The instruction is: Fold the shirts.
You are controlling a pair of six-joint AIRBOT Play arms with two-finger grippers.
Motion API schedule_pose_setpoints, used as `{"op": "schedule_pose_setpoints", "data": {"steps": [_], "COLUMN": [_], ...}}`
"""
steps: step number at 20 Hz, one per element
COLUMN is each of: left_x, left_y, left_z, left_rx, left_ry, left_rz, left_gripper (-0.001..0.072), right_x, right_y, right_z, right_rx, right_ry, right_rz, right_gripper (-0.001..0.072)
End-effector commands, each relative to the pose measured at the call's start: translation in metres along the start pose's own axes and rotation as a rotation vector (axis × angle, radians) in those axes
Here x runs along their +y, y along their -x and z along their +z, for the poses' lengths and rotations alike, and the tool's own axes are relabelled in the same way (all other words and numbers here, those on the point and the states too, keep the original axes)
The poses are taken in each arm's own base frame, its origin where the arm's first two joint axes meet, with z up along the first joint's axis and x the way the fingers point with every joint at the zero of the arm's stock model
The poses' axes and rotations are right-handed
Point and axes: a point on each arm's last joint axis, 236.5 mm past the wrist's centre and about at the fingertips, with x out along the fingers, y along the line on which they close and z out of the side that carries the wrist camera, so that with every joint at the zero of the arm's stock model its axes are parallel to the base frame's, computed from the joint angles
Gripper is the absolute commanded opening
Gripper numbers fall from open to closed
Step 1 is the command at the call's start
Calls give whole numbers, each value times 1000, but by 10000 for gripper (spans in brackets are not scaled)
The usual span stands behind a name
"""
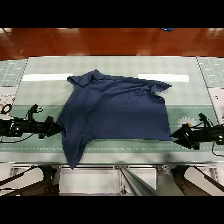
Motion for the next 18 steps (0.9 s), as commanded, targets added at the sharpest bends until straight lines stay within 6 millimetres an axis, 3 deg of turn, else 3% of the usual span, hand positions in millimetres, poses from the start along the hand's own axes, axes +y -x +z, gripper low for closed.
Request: {"op": "schedule_pose_setpoints", "data": {"steps": [1, 4, 5, 6, 7, 9, 11, 13, 16, 18], "left_x": [4, 3, 0, -5, -16, -51, -112, -185, -277, -324], "left_y": [0, 0, 0, 3, 9, 34, 82, 156, 271, 332], "left_z": [8, 10, 13, 18, 27, 50, 81, 100, 88, 61], "left_rx": [-36, -42, -52, -70, -93, -174, -322, -511, -764, -887], "left_ry": [0, 3, 9, 9, 1, -39, -120, -267, -537, -674], "left_rz": [17, 12, 1, -16, -42, -128, -260, -382, -388, -345], "left_gripper": [25, 25, 25, 25, 25, 24, 25, 24, 24, 24], "right_x": [39, 49, 54, 62, 77, 110, 158, 219, 301, 349], "right_y": [-21, -42, -47, -48, -43, -15, 38, 113, 244, 318], "right_z": [27, 30, 27, 25, 24, 30, 47, 57, 41, 1], "right_rx": [-65, -33, -12, -2, 4, -27, -155, -344, -677, -869], "right_ry": [17, 58, 84, 128, 200, 309, 425, 582, 790, 926], "right_rz": [124, 101, 91, 88, 108, 139, 168, 190, 166, 199], "right_gripper": [412, 392, 289, 91, 37, 36, 36, 36, 36, 36]}}
